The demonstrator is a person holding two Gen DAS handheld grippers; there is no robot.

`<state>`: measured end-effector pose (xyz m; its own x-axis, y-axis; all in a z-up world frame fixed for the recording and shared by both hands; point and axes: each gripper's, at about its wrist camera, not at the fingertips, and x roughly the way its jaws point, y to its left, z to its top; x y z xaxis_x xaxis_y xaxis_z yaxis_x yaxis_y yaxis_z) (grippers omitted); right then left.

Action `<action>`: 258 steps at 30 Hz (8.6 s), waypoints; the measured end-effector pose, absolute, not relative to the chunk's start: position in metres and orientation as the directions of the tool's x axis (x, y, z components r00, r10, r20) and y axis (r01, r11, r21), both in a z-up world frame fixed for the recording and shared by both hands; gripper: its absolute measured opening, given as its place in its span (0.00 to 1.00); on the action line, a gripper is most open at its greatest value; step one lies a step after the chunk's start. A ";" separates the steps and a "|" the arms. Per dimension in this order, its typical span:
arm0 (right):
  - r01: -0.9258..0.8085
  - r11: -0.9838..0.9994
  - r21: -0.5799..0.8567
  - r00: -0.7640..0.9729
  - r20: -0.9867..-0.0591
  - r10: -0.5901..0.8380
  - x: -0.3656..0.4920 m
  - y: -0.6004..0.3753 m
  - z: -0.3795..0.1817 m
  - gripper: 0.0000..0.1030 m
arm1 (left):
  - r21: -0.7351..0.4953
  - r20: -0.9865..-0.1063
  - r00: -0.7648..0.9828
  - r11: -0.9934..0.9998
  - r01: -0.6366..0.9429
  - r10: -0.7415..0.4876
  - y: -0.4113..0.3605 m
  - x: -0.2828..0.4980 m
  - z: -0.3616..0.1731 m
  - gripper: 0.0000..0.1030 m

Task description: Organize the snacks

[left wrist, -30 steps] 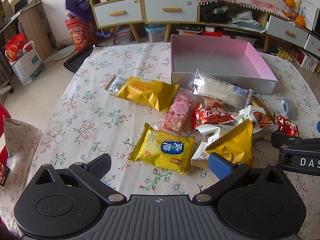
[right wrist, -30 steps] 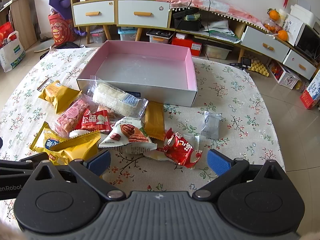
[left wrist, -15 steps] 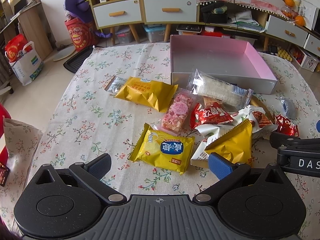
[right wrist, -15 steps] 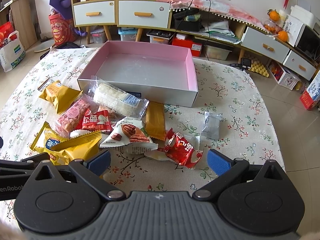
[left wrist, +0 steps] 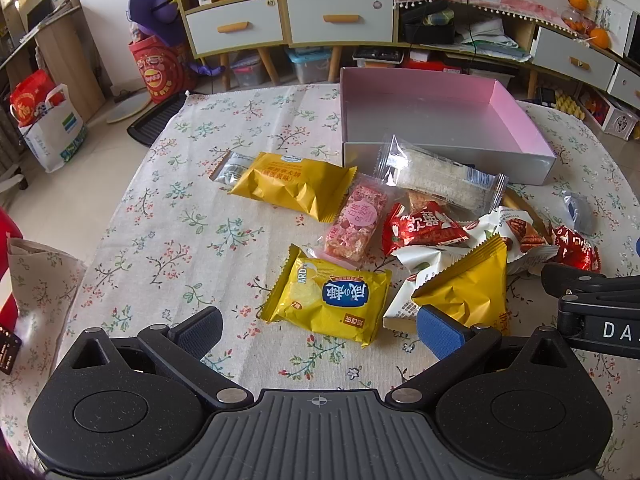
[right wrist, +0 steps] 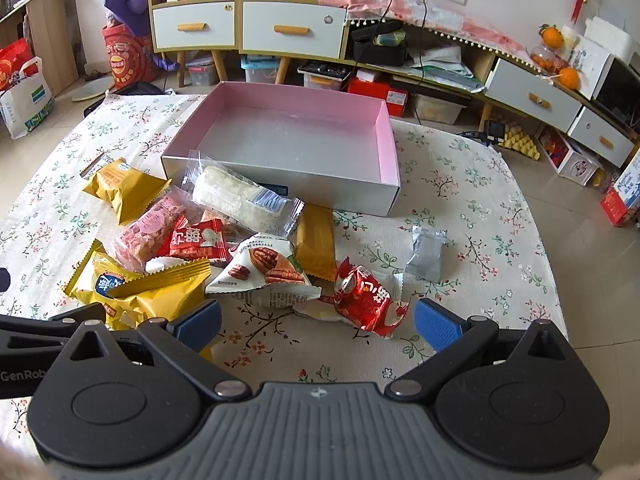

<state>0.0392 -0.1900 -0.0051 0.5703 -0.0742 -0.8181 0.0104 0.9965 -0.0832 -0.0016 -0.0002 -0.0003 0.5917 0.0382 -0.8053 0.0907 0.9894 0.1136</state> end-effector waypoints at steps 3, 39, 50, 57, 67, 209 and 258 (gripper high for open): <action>0.010 0.997 -0.082 0.571 -0.818 -0.073 0.039 -0.191 -0.005 1.00 | 0.108 -0.797 0.603 0.990 0.091 0.031 -0.001 -0.002 -0.001 1.00; -0.449 0.875 -0.184 0.590 -0.796 0.135 0.053 -0.203 -0.007 0.88 | 0.029 -0.791 0.529 0.846 0.532 -0.306 -0.013 0.046 -0.001 0.99; -0.521 0.849 -0.090 0.516 -0.825 0.229 0.086 -0.208 -0.014 0.74 | 0.125 -0.828 0.530 0.858 0.498 -0.186 0.013 0.099 -0.017 0.95; -0.503 0.863 -0.035 0.513 -0.816 0.267 0.119 -0.197 -0.010 0.64 | 0.127 -0.830 0.534 0.877 0.463 -0.162 0.018 0.126 -0.023 0.92; -0.509 0.857 -0.076 0.466 -0.862 0.201 0.141 -0.178 -0.038 0.58 | 0.115 -0.837 0.531 0.907 0.406 -0.132 0.021 0.143 -0.045 0.92; -0.176 0.981 -0.086 0.592 -0.805 0.036 0.135 -0.235 -0.025 0.76 | -0.042 -0.713 0.652 0.945 0.326 -0.257 -0.012 0.110 0.017 0.91; 0.125 0.918 -0.377 0.553 -0.741 -0.380 0.123 -0.194 -0.024 0.66 | 0.212 -0.327 0.876 0.931 -0.297 0.354 -0.124 0.085 0.085 0.95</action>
<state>0.1232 -0.1941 -0.0239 0.5533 -0.3797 -0.7414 0.1253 0.9179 -0.3766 0.0848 -0.1243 0.0851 0.8764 0.3540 -0.3266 -0.2970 0.9310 0.2124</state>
